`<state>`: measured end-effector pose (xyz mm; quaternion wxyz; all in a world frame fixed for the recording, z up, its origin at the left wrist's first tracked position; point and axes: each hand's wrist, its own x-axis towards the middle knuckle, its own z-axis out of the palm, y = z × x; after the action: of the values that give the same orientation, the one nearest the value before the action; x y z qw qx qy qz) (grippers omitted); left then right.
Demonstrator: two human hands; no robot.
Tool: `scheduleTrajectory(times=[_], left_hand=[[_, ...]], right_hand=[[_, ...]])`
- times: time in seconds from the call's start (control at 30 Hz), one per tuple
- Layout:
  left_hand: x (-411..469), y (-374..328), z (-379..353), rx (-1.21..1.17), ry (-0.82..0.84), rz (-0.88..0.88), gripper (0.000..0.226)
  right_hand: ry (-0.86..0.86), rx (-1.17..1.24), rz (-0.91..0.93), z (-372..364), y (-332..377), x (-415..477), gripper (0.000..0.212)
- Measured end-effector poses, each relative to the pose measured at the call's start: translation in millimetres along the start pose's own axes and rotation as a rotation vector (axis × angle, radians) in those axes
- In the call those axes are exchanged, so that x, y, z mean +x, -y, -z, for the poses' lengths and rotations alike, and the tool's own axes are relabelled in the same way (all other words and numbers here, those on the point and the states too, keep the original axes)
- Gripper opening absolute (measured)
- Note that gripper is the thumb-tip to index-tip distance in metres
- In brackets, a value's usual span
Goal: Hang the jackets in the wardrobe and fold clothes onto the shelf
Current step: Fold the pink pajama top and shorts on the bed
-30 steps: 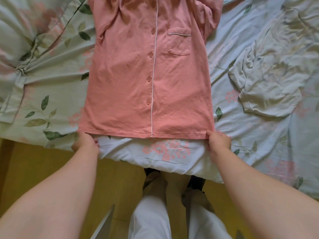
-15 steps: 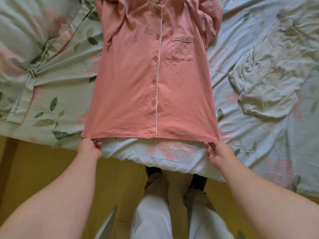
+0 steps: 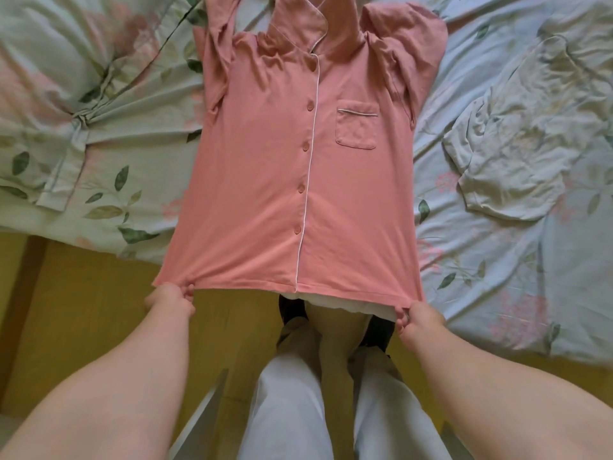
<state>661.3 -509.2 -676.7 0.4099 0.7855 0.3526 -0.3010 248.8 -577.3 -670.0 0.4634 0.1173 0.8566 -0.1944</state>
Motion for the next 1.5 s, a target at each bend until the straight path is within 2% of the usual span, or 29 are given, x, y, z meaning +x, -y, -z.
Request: scheduleTrajectory(times=[0.13, 0.2, 0.23, 0.27, 0.3, 0.4, 0.57, 0.67, 0.77, 0.93, 1.03, 1.1, 1.2, 1.27, 1.43, 1.5], left_hand=[[8.4, 4.4, -12.8, 0.156, -0.026, 0.013, 0.042], [-0.1, 4.1, -29.3, 0.304, -0.087, -0.043, 0.043], [-9.5, 3.8, -39.0, 0.444, -0.186, -0.115, 0.046], [-22.6, 5.1, -49.0, 0.624, -0.290, -0.256, 0.049], [-40.2, 8.5, -59.6, 0.773, -0.317, -0.425, 0.049], [-83.8, 24.4, -103.1, 1.004, -0.096, -0.900, 0.042], [-139.1, 38.5, -189.1, 1.324, 0.339, -1.496, 0.044], [-166.5, 35.3, -247.6, 1.497, 0.469, -1.714, 0.057], [-186.0, 22.3, -302.4, 1.509, 0.510, -1.864, 0.062], [-196.8, 8.8, -382.8, 1.376, 0.569, -1.883, 0.061], [-204.4, 11.8, -410.9, 1.323, 0.555, -2.028, 0.060], [-212.9, 17.6, -423.1, 1.353, 0.548, -2.082, 0.063], [-230.9, 31.9, -436.2, 1.397, 0.523, -2.037, 0.072], [-243.4, 36.6, -448.0, 1.446, 0.520, -2.015, 0.084], [-266.7, 46.7, -478.0, 1.625, 0.574, -1.823, 0.111], [-271.0, 49.9, -486.7, 1.671, 0.580, -1.799, 0.116]], right_hand=[[-0.090, -0.106, 0.049, -19.8, 4.3, -6.5, 0.034], [-0.176, -0.212, 0.072, -33.0, 15.0, -5.1, 0.060], [-0.209, -0.266, 0.074, -39.1, 21.6, -8.1, 0.068], [-0.235, -0.310, 0.105, -44.8, 27.9, -12.4, 0.067], [-0.271, -0.366, 0.152, -50.7, 34.2, -18.6, 0.063], [-0.263, -0.565, 0.363, -74.8, 54.6, -35.2, 0.057], [-0.127, -0.781, 0.798, -121.2, 108.3, -41.7, 0.038], [-0.117, -0.778, 1.006, -156.6, 169.4, -36.9, 0.036], [-0.115, -0.718, 1.168, -198.1, 238.1, -31.0, 0.035], [-0.161, -0.808, 1.371, -254.9, 323.8, -1.8, 0.057], [-0.151, -0.896, 1.401, -262.6, 351.1, 16.9, 0.045], [-0.102, -0.774, 1.403, -259.0, 361.8, 26.5, 0.033], [0.009, -0.348, 1.224, -237.7, 375.1, 36.9, 0.025], [0.001, -0.169, 1.070, -216.7, 386.5, 45.9, 0.024], [0.025, 0.041, 0.804, -180.9, 405.9, 72.3, 0.040], [0.061, -0.021, 0.800, -178.7, 416.6, 72.8, 0.039]])
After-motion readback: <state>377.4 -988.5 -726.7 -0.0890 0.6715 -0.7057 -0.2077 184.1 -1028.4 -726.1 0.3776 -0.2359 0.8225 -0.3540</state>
